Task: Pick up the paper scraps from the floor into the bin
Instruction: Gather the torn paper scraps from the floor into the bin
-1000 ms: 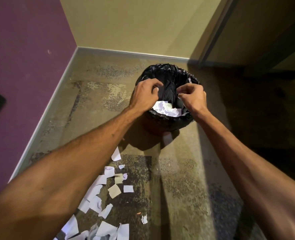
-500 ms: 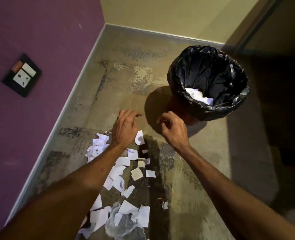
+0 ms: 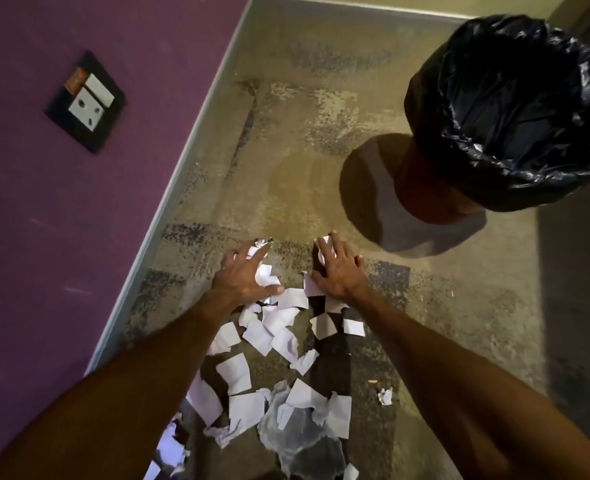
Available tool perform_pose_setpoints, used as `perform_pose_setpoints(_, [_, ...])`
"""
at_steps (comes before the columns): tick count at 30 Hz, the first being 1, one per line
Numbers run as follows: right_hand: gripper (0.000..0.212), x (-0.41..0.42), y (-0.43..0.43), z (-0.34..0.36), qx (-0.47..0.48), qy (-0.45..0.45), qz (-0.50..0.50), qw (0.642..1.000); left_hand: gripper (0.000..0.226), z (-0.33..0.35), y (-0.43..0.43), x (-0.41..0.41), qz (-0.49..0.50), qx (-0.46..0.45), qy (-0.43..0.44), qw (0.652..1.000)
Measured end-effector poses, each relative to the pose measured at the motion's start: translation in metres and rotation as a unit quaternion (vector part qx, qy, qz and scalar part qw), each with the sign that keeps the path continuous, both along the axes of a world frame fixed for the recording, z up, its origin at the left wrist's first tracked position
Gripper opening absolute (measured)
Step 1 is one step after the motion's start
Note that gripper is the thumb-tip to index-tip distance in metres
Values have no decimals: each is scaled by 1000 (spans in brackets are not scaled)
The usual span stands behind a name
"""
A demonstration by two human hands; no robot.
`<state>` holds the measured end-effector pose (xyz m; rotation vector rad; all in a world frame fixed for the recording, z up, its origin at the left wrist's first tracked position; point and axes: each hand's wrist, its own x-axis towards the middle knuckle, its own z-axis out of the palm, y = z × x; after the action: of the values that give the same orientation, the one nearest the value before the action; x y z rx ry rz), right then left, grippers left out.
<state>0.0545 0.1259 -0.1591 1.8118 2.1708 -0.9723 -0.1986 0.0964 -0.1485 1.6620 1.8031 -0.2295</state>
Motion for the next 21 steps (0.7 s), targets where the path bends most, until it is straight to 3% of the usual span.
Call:
perform_pose_setpoints(6, [94, -15, -36, 10, 29, 5, 90, 995, 121, 3, -21, 10, -54, 32, 28, 998])
perform_pose_setpoints(10, [100, -22, -64, 11, 50, -35, 183, 981, 106, 4, -31, 20, -58, 38, 16, 997])
perform_pose_setpoints(14, [73, -28, -87, 11, 95, -30, 170, 981, 68, 3, -42, 25, -56, 64, -24, 996])
perform_pose_setpoints(21, [37, -12, -92, 16, 116, 65, 71, 989, 47, 18, -58, 32, -29, 68, -16, 997])
